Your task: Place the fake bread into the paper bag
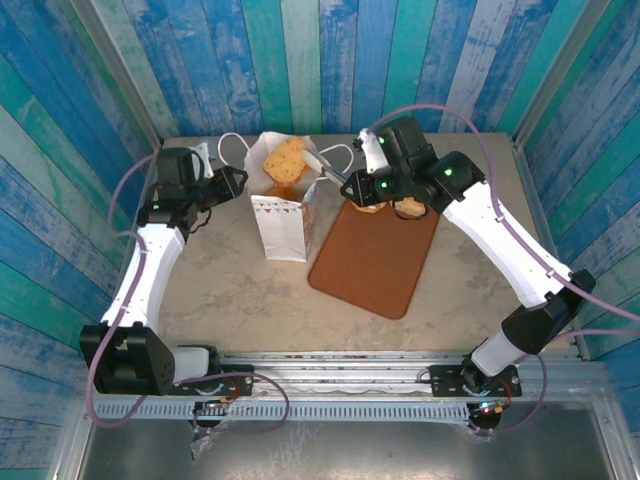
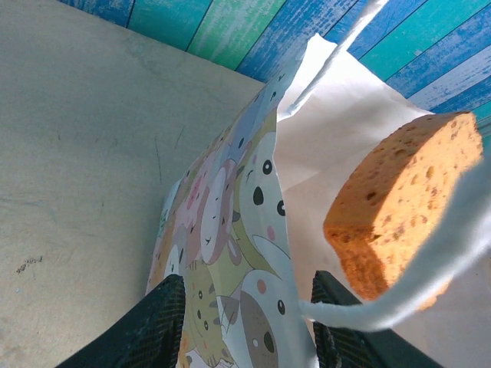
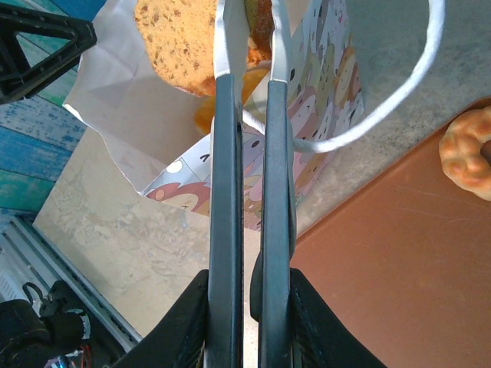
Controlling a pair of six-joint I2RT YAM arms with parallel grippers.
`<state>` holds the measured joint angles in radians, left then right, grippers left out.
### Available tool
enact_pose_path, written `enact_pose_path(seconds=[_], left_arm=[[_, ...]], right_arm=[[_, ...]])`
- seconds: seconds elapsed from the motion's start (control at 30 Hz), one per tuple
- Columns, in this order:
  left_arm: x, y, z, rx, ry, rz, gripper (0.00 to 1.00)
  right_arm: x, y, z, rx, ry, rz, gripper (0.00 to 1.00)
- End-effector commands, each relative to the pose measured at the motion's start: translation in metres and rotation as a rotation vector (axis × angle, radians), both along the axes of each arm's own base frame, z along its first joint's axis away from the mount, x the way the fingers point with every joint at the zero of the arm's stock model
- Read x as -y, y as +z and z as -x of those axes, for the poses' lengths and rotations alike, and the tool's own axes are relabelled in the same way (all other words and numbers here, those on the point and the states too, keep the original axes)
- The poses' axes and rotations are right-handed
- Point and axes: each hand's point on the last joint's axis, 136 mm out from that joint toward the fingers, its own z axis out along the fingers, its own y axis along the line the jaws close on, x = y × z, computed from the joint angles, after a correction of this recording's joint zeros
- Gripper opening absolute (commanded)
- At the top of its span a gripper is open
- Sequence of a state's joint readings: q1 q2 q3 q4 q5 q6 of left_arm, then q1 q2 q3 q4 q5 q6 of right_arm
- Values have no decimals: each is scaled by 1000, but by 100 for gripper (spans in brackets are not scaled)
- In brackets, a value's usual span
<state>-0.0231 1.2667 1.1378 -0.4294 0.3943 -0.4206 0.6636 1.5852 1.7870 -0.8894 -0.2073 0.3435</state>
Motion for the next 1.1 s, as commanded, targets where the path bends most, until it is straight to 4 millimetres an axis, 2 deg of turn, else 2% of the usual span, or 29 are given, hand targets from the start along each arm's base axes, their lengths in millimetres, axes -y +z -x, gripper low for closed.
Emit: enact_pose_path(seconds=[0.0, 0.2, 0.6, 0.87, 0.93, 1.07], left_arm=[[-4, -3, 0, -5, 8, -18, 45], [-6, -3, 0, -3, 17, -25, 44], [-6, -3, 1, -2, 21, -27, 43], [-6, -5, 1, -5, 17, -29, 43], [-6, 5, 6, 22, 17, -26, 43], [-5, 8, 7, 30, 14, -23, 43]], right_arm=[[-5, 8, 2, 17, 31, -12, 5], [-5, -1, 2, -2, 38, 9, 8], [-5, 2, 1, 2, 30, 5, 30], [-4, 4, 2, 7, 29, 3, 32], [-3, 6, 2, 9, 27, 0, 32], [-2, 11, 4, 20, 24, -7, 32]])
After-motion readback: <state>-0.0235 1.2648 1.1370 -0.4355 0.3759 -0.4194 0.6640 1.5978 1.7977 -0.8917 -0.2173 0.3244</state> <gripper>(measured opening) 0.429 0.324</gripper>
